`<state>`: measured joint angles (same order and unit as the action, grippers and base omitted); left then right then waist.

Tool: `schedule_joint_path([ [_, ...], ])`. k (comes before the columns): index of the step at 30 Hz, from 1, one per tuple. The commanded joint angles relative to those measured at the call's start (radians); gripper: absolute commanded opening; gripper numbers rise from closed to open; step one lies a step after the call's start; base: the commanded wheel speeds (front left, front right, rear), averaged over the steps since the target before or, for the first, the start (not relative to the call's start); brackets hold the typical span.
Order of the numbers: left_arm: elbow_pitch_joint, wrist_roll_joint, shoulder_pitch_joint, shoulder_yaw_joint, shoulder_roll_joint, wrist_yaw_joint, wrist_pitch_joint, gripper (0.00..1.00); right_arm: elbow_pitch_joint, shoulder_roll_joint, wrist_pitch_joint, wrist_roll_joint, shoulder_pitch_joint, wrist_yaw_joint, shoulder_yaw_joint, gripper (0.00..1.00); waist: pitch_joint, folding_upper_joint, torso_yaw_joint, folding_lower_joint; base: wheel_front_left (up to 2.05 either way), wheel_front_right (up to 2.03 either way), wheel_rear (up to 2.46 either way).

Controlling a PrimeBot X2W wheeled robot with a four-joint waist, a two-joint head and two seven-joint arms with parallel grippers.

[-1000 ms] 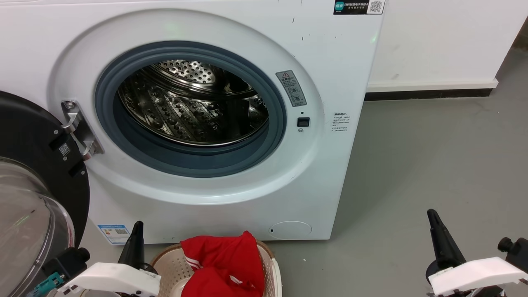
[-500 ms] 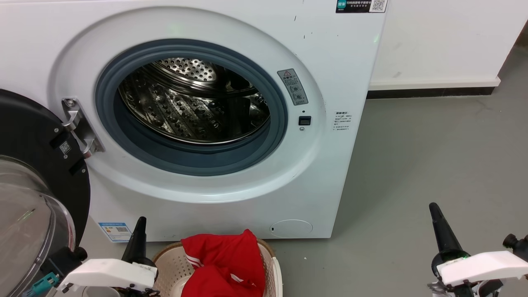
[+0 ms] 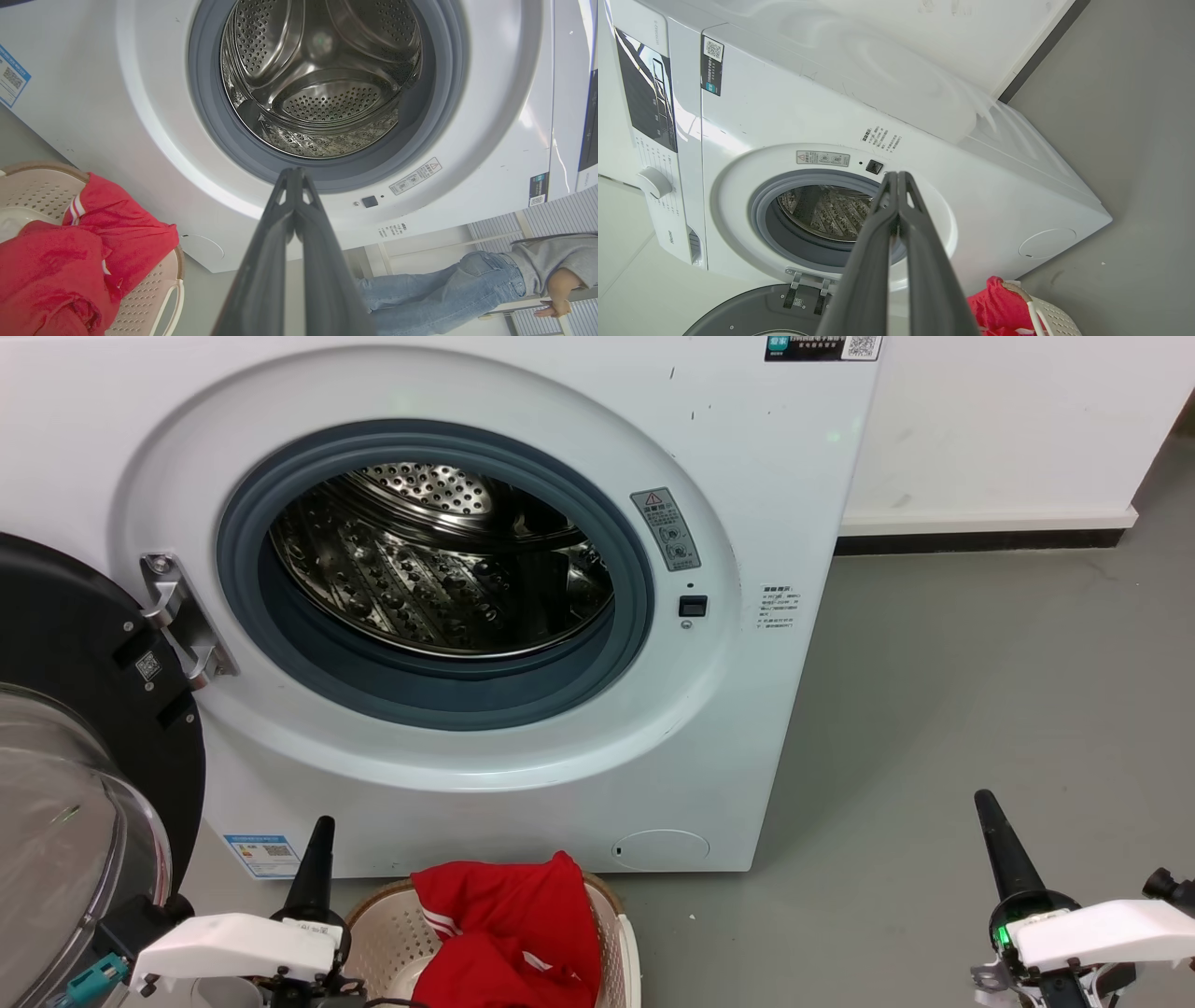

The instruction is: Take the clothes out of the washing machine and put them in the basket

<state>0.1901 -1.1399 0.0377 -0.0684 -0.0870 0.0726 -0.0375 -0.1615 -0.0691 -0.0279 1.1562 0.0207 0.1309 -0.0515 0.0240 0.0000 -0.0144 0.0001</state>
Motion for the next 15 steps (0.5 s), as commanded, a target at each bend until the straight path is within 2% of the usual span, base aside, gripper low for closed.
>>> schedule_joint_path([
  [1, -0.004, -0.027, 0.025, -0.006, 0.0, 0.009, -0.005, 0.0, 0.002, -0.006, -0.005, 0.031, 0.026, 0.0, -0.003, 0.0, -0.001, 0.0, 0.0, -0.0001, 0.0, 0.0, 0.0],
  [15, 0.016, -0.178, 0.043, -0.021, 0.014, 0.026, -0.03, 0.0, -0.026, -0.005, -0.025, 0.182, 0.049, 0.0, -0.014, 0.0, -0.008, 0.0, 0.004, -0.0001, 0.0, 0.0, 0.0],
])
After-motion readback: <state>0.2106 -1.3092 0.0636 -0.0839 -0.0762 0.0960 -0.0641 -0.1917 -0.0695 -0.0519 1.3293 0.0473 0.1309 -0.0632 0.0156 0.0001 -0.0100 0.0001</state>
